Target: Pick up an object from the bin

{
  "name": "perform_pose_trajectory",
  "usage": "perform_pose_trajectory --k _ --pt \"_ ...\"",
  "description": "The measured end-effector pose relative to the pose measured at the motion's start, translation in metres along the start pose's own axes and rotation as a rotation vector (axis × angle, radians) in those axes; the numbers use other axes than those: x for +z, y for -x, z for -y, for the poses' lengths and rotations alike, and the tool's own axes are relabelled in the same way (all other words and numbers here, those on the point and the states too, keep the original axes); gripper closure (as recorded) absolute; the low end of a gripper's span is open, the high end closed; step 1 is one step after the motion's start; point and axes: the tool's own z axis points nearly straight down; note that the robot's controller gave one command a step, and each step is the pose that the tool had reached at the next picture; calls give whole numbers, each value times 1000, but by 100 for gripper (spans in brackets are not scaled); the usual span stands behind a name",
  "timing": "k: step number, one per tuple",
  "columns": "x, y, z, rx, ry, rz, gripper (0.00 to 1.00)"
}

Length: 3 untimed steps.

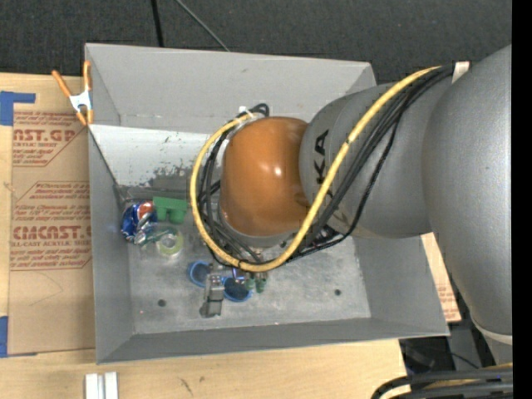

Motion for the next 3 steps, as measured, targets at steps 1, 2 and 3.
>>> perform_pose_trajectory --k 1,2,3 --pt "85 42 78 -268 -4 -3 0" --pt "84 43 75 -270 0 -1 100" --pt "84 43 75 -271 0 0 0"
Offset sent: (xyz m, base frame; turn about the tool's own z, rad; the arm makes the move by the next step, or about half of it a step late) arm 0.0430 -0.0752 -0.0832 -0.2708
